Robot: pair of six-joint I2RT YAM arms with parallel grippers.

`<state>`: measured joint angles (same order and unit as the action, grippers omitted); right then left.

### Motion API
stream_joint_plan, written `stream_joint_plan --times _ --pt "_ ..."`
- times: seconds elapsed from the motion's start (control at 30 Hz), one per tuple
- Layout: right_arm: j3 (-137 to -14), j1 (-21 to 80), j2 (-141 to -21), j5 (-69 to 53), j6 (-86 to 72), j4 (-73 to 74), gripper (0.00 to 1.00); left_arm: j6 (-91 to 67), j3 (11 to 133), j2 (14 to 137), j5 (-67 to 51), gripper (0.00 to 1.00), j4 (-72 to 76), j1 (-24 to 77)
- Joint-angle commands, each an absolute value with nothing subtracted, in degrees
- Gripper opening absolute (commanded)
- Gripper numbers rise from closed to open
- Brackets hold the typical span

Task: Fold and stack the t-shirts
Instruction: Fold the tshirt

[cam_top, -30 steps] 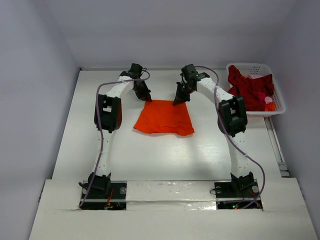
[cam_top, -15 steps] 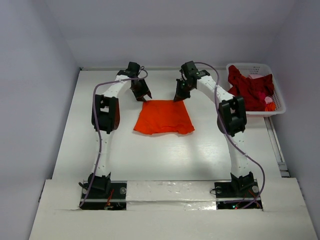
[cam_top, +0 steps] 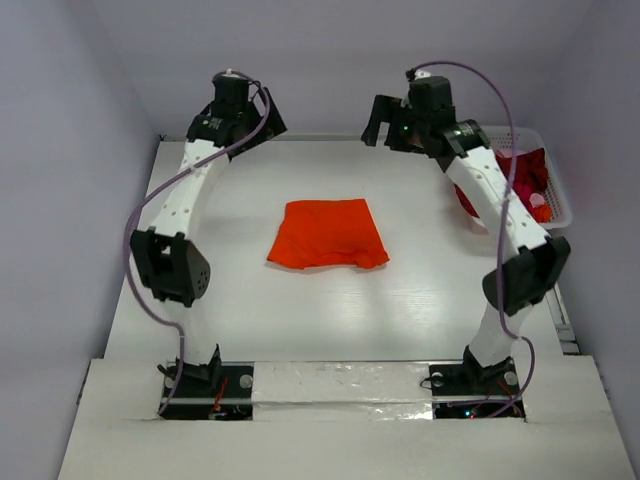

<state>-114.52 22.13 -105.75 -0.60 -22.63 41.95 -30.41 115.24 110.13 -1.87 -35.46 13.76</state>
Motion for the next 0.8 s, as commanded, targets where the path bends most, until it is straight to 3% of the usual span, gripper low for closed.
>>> stream_joint_plan --times 0.0,0.13,0.33,0.47,0.63,0.77 --pt "-111.81 21.88 -99.43 10.62 -20.66 38.59 1.00 -26.90 110.49 101.02 9.12 0.99 -32.35 13.45" --pt "-101.99 20.31 -90.37 21.69 -18.82 34.64 1.00 -26.72 99.53 93.88 15.46 0.99 -28.84 12.30" --pt "-87.56 18.11 -75.01 28.80 -10.75 19.89 1.00 -24.44 84.67 82.89 22.31 0.99 -18.64 11.60" --pt "-70.79 17.50 -66.30 34.35 -4.07 -1.78 1.00 -22.16 73.42 76.04 28.02 0.99 -9.89 11.07" --pt "-49.96 16.35 -57.77 37.44 -4.58 -13.67 1.00 -19.52 53.58 63.83 32.07 0.99 2.87 10.55" --pt "-28.95 16.35 -47.91 36.02 -3.87 -39.21 1.00 -18.63 38.00 56.79 32.96 0.99 21.55 10.55"
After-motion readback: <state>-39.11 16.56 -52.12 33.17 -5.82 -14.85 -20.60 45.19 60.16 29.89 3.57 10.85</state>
